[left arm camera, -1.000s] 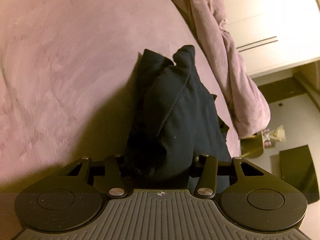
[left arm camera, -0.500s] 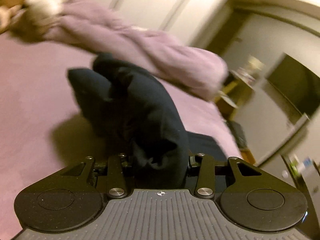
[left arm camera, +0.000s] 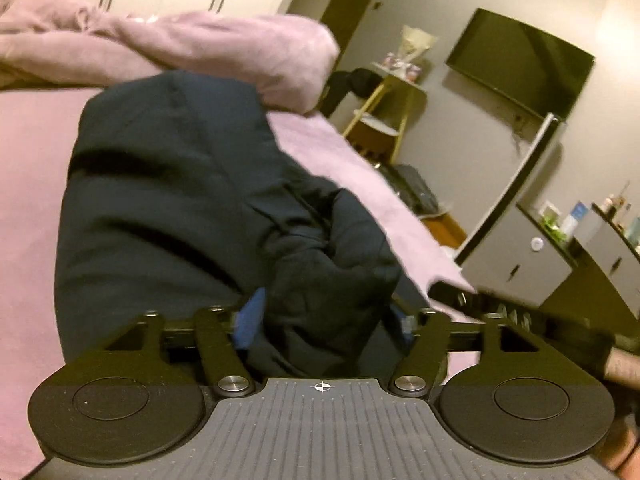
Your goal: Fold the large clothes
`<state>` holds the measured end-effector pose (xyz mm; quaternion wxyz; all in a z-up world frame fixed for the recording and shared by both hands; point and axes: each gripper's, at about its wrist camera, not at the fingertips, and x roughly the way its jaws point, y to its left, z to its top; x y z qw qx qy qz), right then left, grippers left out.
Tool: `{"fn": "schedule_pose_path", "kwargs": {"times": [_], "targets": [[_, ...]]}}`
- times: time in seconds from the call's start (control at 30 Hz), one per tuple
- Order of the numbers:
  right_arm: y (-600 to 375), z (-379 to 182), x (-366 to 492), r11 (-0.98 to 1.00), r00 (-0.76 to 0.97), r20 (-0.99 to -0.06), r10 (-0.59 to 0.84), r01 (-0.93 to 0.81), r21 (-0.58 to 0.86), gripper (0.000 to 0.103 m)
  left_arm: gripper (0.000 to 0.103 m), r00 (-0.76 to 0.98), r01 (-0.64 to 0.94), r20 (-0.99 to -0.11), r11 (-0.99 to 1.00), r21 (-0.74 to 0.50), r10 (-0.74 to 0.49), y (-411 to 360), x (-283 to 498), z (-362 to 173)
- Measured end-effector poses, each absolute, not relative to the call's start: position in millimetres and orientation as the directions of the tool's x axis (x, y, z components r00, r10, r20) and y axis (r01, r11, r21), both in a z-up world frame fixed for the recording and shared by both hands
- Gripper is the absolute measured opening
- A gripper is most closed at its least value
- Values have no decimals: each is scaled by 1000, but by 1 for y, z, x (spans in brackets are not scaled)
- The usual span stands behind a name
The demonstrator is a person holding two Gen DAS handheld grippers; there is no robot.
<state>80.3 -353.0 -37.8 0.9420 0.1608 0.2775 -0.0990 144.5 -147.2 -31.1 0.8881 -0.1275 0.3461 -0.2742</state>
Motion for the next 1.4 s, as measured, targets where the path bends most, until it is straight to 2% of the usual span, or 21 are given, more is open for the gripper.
{"fn": "schedule_pose_path", "kwargs": {"times": [0.07, 0.13, 0.27, 0.33, 0.43, 0.6, 0.67, 0.8, 0.87, 0.97, 1.03, 1.17, 1.23, 1.4], "targets": [[-350, -24, 81, 940, 854, -516, -66, 226, 254, 42, 79, 596, 397, -499, 771, -498, -629, -132, 134, -23], [-346, -14, 85, 946, 872, -488, -31, 183, 267, 44, 81, 564, 384, -473, 722, -576, -677, -119, 131, -19], [-326, 8, 101, 947, 891, -440, 114, 35, 318, 44, 81, 499, 375, -490, 688, -621, -715, -95, 117, -20], [-308, 12, 108, 953, 884, -432, 179, -47, 298, 43, 79, 477, 339, -507, 683, -647, -718, -77, 109, -23], [-286, -5, 121, 975, 851, -495, 176, -81, 206, 34, 79, 531, 284, -516, 715, -640, -672, -47, 101, -24], [-289, -56, 136, 997, 749, -662, 18, 36, 67, 34, 79, 649, 108, -564, 796, -596, -510, -2, 112, -26], [-304, -71, 133, 992, 714, -699, 27, 65, 105, 34, 79, 655, 23, -594, 798, -602, -467, 10, 122, -33], [-311, -81, 124, 992, 718, -695, 42, 55, 117, 33, 79, 654, -65, -616, 778, -625, -440, 15, 140, -55], [-311, -90, 124, 993, 725, -687, 44, 45, 111, 33, 75, 620, -120, -645, 758, -641, -447, 14, 152, -69], [-319, -80, 119, 983, 754, -649, 97, 29, 181, 38, 76, 593, -137, -638, 720, -681, -491, 10, 167, -80], [-326, -68, 112, 975, 757, -642, 123, 29, 221, 48, 78, 592, -122, -638, 728, -675, -492, 11, 168, -79], [-342, -44, 116, 946, 783, -600, 165, 46, 321, 62, 78, 589, -112, -643, 739, -665, -490, 13, 171, -82], [-347, -36, 125, 921, 790, -578, 207, 42, 388, 82, 78, 587, -115, -643, 735, -668, -492, 9, 173, -82], [-354, -39, 169, 769, 720, -540, 436, 14, 639, 86, 78, 586, -101, -651, 754, -649, -482, -2, 176, -76]]}}
